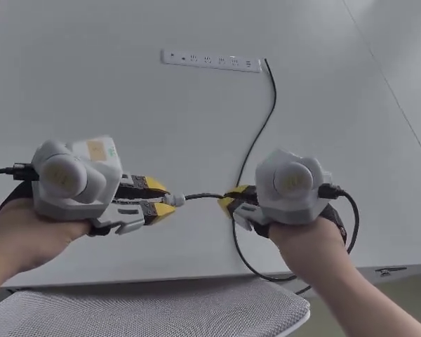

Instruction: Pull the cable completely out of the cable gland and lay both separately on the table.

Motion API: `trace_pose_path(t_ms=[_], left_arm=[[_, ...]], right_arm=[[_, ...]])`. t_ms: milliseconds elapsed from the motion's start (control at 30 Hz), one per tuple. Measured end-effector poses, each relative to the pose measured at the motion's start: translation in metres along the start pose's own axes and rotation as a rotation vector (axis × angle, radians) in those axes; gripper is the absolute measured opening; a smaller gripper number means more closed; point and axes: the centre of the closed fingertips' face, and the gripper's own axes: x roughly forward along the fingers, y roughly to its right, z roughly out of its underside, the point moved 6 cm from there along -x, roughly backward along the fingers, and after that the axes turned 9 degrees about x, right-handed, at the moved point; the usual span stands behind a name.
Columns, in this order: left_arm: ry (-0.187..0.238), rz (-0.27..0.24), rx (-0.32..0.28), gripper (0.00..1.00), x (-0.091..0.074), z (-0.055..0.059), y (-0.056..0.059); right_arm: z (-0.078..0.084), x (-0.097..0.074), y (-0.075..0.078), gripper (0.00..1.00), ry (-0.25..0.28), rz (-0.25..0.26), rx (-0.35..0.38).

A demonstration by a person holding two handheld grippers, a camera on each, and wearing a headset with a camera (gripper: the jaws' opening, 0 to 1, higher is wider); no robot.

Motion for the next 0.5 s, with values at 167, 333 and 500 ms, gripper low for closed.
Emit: trace_pose_path(t_ms=[167, 333, 500], left_arm=[[-0.004, 0.003, 0.0, 0.15, 0.0, 0.002, 0.003], [-0.001, 0.007, 0.009, 0.15, 0.001, 0.0, 0.005], [-0.002, 0.005, 0.019, 0.15, 0.001, -0.003, 0.003]], right_arm=[[-0.002, -0.003, -0.004, 0.08, 0.013, -0.019, -0.061], [-0.012, -0.008, -0.012, 0.14, 0.051, -0.006, -0.158], [-0.022, -0.009, -0.027, 0.17, 0.044, -0.033, -0.281]])
